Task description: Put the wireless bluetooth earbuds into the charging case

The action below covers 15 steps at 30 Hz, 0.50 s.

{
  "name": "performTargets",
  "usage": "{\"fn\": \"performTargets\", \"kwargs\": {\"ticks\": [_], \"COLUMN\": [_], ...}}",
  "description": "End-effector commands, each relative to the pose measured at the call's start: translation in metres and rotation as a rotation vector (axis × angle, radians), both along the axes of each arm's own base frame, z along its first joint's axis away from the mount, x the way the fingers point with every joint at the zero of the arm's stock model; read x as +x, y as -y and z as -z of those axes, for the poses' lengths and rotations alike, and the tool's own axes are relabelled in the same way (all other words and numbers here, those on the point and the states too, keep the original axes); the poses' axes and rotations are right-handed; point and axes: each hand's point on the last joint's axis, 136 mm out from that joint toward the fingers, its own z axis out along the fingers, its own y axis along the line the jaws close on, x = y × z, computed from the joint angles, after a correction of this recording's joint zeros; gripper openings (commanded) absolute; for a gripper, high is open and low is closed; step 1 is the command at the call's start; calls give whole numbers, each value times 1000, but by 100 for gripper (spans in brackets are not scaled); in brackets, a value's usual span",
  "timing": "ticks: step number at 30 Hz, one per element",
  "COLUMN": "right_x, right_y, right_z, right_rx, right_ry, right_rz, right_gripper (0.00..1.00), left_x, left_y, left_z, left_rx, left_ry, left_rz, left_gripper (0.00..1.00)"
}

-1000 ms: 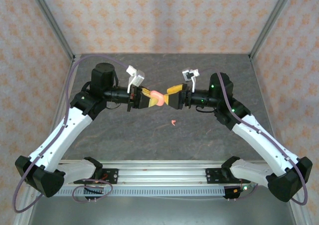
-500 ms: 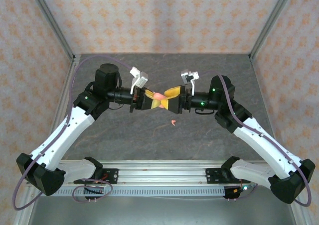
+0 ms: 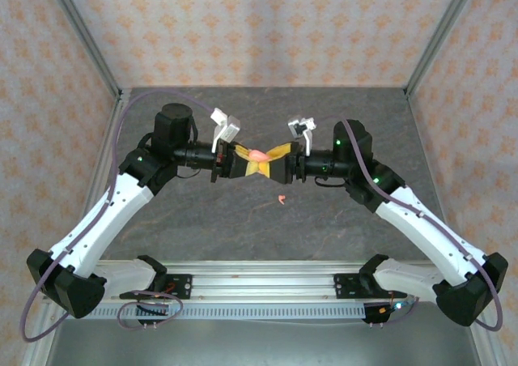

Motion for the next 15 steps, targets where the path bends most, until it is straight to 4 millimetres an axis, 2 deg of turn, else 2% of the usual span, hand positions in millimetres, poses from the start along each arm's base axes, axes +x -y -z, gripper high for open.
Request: {"fn": "performTargets", "kwargs": {"ticks": [1,6,10,15], "right_x": [26,50,56,63], "right_y": [18,27,22,27], "right_z": [4,10,8,8], "right_rx": [-51,-56,-51,-63], "right_ry": [7,-56,-72,-81], "right_rz": [150,226,215,257], "right_gripper": [65,65,65,65], "left_x": [-12,-15,-17,-15], "left_y": [-2,-1,-1,-2], "left_z": [-21,-22,-23,-20], "left_rx": [-44,-51,-55,-39], "left_ry": [64,62,65,71], "left_rz": [28,46,52,39], "left_gripper": [0,0,0,0]}}
